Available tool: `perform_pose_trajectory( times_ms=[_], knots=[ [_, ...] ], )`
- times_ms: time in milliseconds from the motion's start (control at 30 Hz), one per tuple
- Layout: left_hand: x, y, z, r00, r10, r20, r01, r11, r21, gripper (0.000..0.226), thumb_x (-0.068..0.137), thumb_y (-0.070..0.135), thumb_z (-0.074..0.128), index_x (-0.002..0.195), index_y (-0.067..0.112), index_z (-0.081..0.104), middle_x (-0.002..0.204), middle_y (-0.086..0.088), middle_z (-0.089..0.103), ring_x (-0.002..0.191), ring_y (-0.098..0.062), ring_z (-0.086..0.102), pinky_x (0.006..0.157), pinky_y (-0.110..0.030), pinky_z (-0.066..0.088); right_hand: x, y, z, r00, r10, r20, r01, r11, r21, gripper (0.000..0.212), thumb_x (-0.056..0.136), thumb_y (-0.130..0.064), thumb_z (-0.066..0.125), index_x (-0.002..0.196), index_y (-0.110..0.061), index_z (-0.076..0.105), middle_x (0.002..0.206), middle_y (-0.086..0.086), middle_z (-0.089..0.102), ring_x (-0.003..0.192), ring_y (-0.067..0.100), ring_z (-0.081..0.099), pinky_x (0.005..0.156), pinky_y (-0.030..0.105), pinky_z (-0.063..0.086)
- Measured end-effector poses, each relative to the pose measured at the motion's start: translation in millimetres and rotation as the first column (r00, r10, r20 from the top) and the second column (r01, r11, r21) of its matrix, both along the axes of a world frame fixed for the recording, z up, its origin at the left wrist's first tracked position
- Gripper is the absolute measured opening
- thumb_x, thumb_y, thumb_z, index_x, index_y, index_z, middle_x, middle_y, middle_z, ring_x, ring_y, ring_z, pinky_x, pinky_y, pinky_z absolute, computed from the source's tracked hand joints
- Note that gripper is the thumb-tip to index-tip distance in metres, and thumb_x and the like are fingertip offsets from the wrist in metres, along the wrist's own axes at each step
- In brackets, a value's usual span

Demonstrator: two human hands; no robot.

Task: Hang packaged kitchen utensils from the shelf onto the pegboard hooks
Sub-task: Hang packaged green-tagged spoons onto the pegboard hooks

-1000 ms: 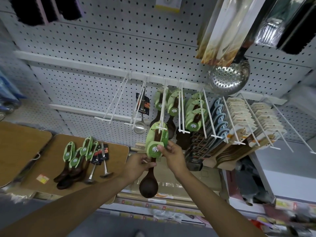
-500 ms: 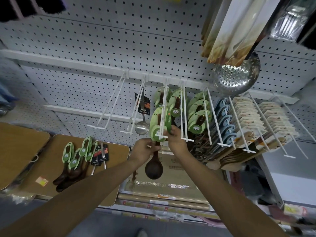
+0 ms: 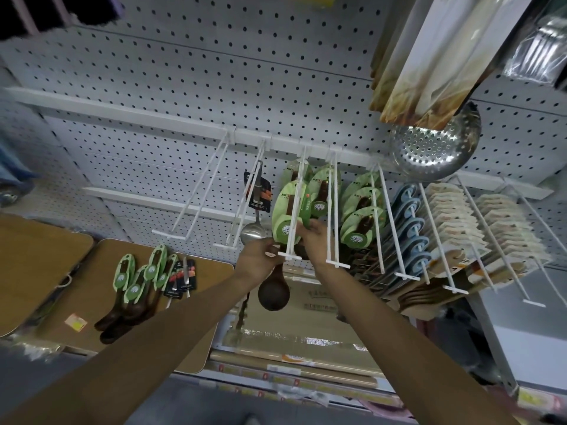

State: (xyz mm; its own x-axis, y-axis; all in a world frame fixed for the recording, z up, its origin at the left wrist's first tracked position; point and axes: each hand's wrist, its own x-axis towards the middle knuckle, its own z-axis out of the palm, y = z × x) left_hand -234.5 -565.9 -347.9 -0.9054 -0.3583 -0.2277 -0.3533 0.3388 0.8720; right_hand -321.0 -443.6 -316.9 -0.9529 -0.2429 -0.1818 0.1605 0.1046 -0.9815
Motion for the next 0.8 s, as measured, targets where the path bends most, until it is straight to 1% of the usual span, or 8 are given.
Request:
perform_pose_trajectory(
  times_ms=[100,167,267,333,400,500,633,800],
  knots=[
    [14,-4,7,0.999,-0.04,0.009,0.041,0.973,-0.226,0.051,0.083,0.037,0.079,0.129,0.022,0.063,0.12,0.004,0.067,0.107,-0.013,0.063,0.091,-0.026,0.047,1,2,-1,0.996,0.018,0.082,-0.022,0.999,0.044,0.021,0.074,-0.027,0.078,0.077,-0.016,0.061,0.076,-0.001,0.063,0.075,0.012,0.06,0.078,0.03,0.049],
    [25,-15,3,0.995,-0.096,0.016,0.095,0.93,-0.355,0.063,0.087,0.044,0.073,0.141,0.02,0.053,0.137,0.002,0.06,0.122,-0.018,0.058,0.1,-0.027,0.044,5,6,-3,0.996,0.057,0.062,-0.062,0.994,0.094,0.026,0.071,-0.021,0.076,0.075,-0.019,0.051,0.073,-0.003,0.052,0.069,0.007,0.051,0.076,0.031,0.046],
    [43,-37,2,0.978,-0.202,0.047,0.197,0.829,-0.524,0.06,0.092,0.058,0.057,0.143,0.029,0.048,0.134,0.003,0.063,0.111,-0.018,0.065,0.095,-0.033,0.052,31,17,3,0.996,0.078,0.036,-0.081,0.991,0.109,0.037,0.074,-0.017,0.074,0.106,-0.01,0.057,0.094,0.0,0.06,0.087,0.015,0.059,0.092,0.038,0.05],
    [58,-48,9,0.953,-0.295,0.069,0.266,0.705,-0.657,0.064,0.091,0.07,0.036,0.144,0.035,0.042,0.131,0.003,0.064,0.107,-0.017,0.064,0.09,-0.035,0.054,48,24,2,0.963,0.243,-0.116,-0.202,0.937,0.284,0.036,0.085,-0.012,0.067,0.119,-0.015,0.059,0.11,-0.002,0.063,0.102,0.015,0.061,0.096,0.035,0.049],
    [74,-58,15,0.92,-0.39,0.041,0.288,0.602,-0.745,0.066,0.091,0.067,0.031,0.146,0.031,0.042,0.137,0.004,0.06,0.115,-0.018,0.06,0.09,-0.034,0.054,58,26,-2,0.866,0.384,-0.32,-0.211,0.861,0.462,0.029,0.087,-0.011,0.066,0.116,-0.013,0.063,0.112,0.003,0.065,0.102,0.016,0.061,0.09,0.03,0.049],
    [97,-79,19,0.865,-0.501,-0.027,0.264,0.498,-0.826,0.053,0.094,0.044,0.059,0.142,0.023,0.051,0.133,0.002,0.062,0.119,-0.018,0.059,0.089,-0.032,0.055,70,18,-2,0.676,0.626,-0.389,-0.254,0.694,0.674,0.035,0.091,-0.029,0.061,0.125,-0.02,0.06,0.121,0.004,0.064,0.108,0.022,0.059,0.087,0.031,0.048],
    [126,-113,18,0.846,-0.532,-0.015,0.278,0.467,-0.839,0.059,0.089,0.04,0.069,0.143,0.025,0.048,0.136,0.005,0.06,0.123,-0.015,0.055,0.095,-0.029,0.052,89,1,1,0.465,0.758,-0.457,-0.252,0.609,0.752,0.039,0.092,-0.029,0.06,0.131,-0.021,0.057,0.131,0.0,0.059,0.12,0.021,0.054,0.094,0.037,0.049],
    [163,-146,35,0.873,-0.487,-0.02,0.236,0.458,-0.857,0.053,0.09,0.051,0.059,0.135,0.024,0.057,0.134,0.006,0.061,0.126,-0.013,0.053,0.099,-0.027,0.048,112,-35,9,0.318,0.812,-0.49,-0.226,0.567,0.792,0.046,0.09,-0.027,0.063,0.134,-0.019,0.055,0.133,0.0,0.058,0.126,0.02,0.048,0.101,0.035,0.043]
  ],
)
